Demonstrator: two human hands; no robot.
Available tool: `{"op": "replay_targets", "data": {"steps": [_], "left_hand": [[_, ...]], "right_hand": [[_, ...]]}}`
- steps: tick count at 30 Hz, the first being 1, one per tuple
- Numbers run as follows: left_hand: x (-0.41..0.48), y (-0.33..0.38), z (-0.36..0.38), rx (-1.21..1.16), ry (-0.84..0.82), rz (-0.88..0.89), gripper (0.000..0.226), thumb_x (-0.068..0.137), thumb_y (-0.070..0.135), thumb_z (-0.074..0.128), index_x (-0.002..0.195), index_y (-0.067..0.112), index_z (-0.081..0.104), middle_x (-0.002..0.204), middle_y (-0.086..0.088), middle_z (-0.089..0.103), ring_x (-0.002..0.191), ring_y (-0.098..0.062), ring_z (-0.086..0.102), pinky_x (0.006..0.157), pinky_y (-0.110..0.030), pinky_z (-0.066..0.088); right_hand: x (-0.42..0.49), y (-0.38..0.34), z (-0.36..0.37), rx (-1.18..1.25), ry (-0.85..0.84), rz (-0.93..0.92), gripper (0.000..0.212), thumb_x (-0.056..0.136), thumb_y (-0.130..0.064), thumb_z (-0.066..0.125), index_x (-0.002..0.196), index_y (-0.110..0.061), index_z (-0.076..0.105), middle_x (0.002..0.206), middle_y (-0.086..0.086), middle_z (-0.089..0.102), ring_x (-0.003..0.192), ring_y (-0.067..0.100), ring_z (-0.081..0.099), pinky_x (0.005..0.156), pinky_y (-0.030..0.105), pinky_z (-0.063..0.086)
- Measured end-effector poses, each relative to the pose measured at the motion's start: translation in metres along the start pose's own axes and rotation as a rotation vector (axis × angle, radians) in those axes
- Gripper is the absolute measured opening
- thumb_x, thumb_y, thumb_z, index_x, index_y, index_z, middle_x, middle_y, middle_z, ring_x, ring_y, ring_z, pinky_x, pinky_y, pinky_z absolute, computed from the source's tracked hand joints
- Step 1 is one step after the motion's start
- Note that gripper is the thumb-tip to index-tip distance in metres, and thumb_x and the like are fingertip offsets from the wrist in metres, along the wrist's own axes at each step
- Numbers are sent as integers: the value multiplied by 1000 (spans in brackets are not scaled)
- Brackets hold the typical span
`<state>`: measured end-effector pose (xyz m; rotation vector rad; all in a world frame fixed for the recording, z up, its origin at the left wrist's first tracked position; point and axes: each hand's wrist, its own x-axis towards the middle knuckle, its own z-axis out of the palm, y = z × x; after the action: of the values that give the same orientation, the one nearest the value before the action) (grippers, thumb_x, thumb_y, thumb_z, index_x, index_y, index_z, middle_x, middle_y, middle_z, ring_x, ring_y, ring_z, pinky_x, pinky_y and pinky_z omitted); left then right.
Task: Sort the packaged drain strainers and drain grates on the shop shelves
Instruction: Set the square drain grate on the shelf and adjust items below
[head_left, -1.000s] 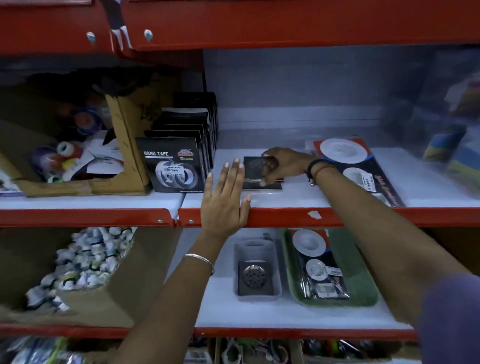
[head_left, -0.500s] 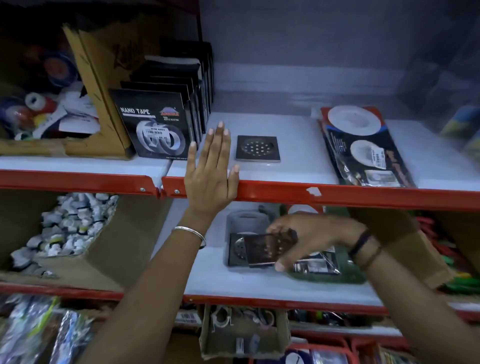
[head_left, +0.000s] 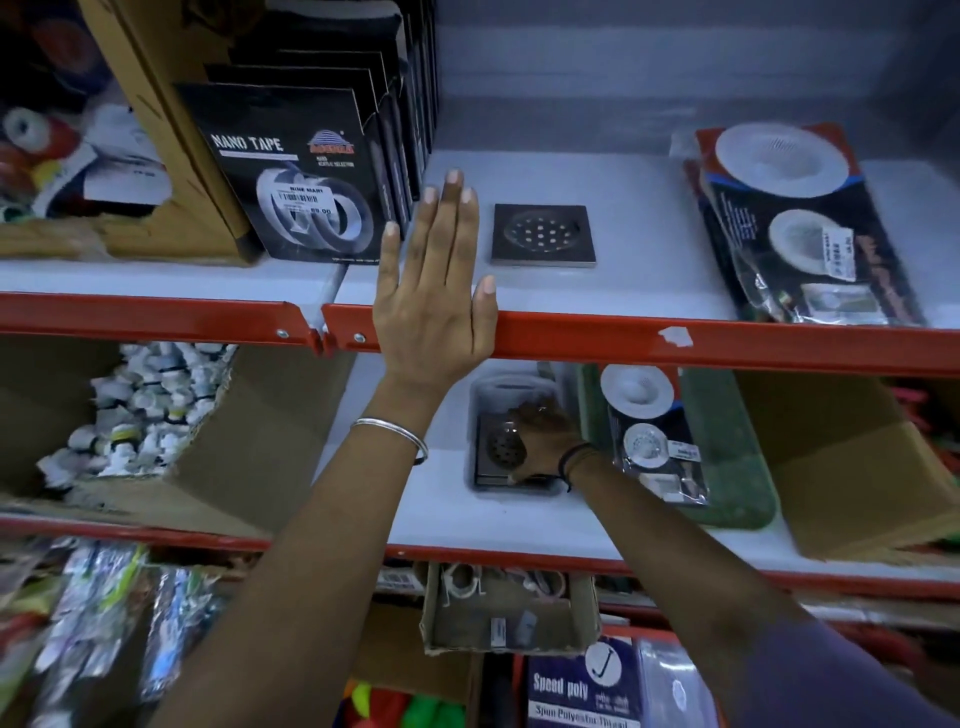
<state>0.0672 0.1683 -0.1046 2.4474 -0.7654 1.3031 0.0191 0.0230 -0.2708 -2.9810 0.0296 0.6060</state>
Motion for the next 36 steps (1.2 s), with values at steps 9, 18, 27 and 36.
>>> {"op": "replay_targets", "data": {"steps": [9, 18, 27, 36], "left_hand": [[7, 3, -15, -54, -108, -29, 58, 93, 30, 28, 146, 7, 25, 154, -10, 31, 144, -21, 24, 120, -35, 7], [8, 3, -21, -106, -198, -53, 58, 92, 30, 27, 147, 8, 26, 155, -9, 28, 144, -20, 23, 120, -31, 3], [4, 0, -12, -104, -140, -29, 61, 91, 31, 27, 146, 5, 24, 154, -12, 29, 144, -23, 24, 120, -34, 5], [-1, 0, -10, -79, -90, -1, 61, 93, 31, 33, 146, 4, 22, 154, -13, 30, 144, -22, 24, 120, -33, 3]], "right_hand": [[-160, -3, -150, 290, -122, -126, 78, 71, -59, 71, 134, -19, 48, 136, -6, 52, 122, 14, 51, 103, 29, 41], [-134, 18, -270, 288, 339, -166, 71, 76, -42, 74, 136, -15, 47, 142, 5, 51, 131, 22, 47, 109, 34, 37], [-40, 24, -254, 228, 199, 9, 83, 68, -60, 72, 133, -17, 43, 138, 7, 52, 118, 26, 52, 97, 38, 42], [-146, 4, -253, 200, 386, -249, 67, 62, -61, 75, 108, -13, 60, 112, 6, 47, 106, 20, 45, 82, 29, 38]]}}
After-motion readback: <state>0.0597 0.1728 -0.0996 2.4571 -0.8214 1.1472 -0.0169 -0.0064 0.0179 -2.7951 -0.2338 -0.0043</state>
